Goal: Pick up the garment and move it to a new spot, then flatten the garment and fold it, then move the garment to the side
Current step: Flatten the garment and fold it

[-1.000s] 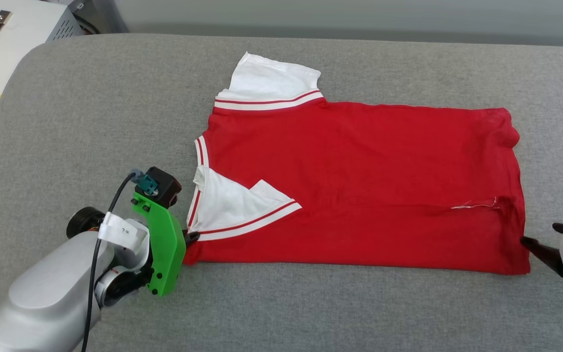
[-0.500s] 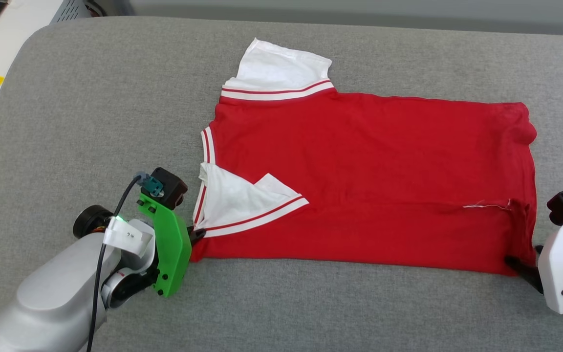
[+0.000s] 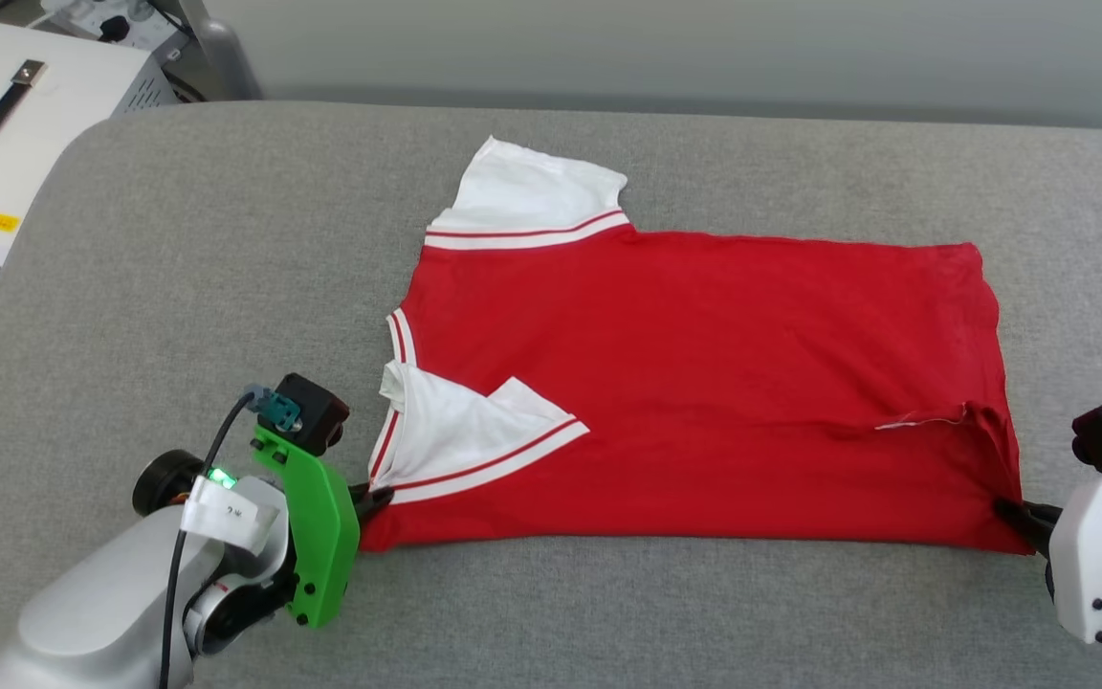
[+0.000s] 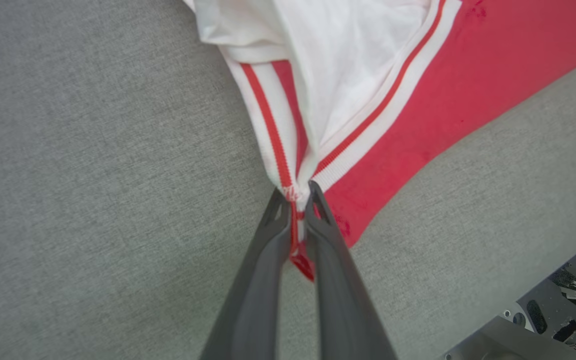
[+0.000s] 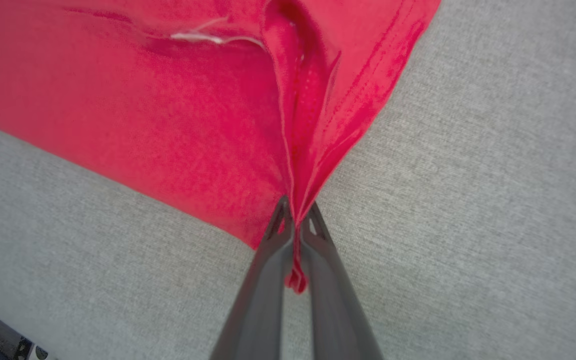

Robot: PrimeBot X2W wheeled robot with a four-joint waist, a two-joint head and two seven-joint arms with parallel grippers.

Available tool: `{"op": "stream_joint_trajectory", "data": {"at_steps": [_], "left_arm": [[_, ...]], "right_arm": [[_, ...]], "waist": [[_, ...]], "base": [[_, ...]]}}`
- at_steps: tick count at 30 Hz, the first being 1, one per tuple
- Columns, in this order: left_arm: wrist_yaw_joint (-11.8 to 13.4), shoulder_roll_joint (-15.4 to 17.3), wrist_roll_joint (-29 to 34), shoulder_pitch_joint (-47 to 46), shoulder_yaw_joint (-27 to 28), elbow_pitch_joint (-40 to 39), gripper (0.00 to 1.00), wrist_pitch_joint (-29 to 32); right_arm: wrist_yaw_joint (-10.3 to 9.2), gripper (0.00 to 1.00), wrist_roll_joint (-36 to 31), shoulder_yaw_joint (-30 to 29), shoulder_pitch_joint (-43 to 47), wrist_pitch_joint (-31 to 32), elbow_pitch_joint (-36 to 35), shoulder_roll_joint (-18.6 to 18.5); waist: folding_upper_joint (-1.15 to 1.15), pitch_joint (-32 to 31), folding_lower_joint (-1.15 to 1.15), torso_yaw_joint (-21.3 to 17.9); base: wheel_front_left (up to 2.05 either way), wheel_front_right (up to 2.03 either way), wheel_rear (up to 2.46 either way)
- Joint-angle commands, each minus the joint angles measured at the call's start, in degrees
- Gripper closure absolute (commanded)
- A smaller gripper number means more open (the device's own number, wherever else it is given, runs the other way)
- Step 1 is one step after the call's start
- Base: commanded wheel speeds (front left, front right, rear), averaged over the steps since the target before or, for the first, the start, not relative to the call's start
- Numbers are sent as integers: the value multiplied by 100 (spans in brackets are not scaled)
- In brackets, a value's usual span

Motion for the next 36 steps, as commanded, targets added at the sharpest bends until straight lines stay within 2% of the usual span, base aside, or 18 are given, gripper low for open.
{"op": "stream_joint_trajectory", "data": {"at_steps": [1, 6, 7, 12, 16, 24, 25, 26, 27, 32, 36], "left_arm": [[85, 103, -65, 141, 19, -122, 100, 1], [259, 404, -163, 448, 21, -625, 100, 41], [395, 538, -220, 616, 18, -925, 100, 75], [644, 698, -278, 888, -5, -1263, 100, 92], [764, 660, -288, 1001, -32, -1279, 100, 57], [807, 465, -252, 1085, -135, -922, 100, 3], [818, 439, -243, 1085, -133, -870, 60, -27], [829, 424, -210, 1078, -136, -838, 0, -64], [841, 417, -181, 1074, -132, -820, 0, -107], [904, 639, -13, 940, -32, -1020, 0, -236], [1046, 832, 70, 711, 236, -1345, 0, -437]], "right_arm": [[1, 100, 59, -75, 171, -51, -103, -81], [1, 100, 100, -392, 655, -25, -524, -229], [1, 100, 105, -629, 982, 43, -715, -275], [1, 100, 60, -1023, 1489, 235, -895, -253], [1, 100, 15, -1205, 1672, 405, -838, -83], [1, 99, -203, -1204, 1628, 387, -308, 381], [1, 54, -237, -1201, 1620, 318, -250, 433], [1, 4, -283, -1206, 1614, 224, -226, 461], [1, 0, -329, -1244, 1608, 97, -202, 502], [1, 0, -614, -1519, 1574, -480, -339, 585], [1, 0, -1010, -1987, 1481, -1078, -603, 752]], "waist": [[0, -228, 0, -34], [0, -402, 0, -30], [0, -444, 0, -18], [0, -375, 0, -30], [0, -229, 0, -42], [0, -67, 0, -53], [0, -77, 0, -44], [0, -96, 0, -33], [0, -127, 0, -21], [0, -278, 0, -3], [0, -341, 0, -23]], "base": [[0, 0, 0], [0, 0, 0], [0, 0, 0], [0, 0, 0], [0, 0, 0], [0, 0, 0], [0, 0, 0], [0, 0, 0], [0, 0, 0], [0, 0, 0], [0, 0, 0]]}}
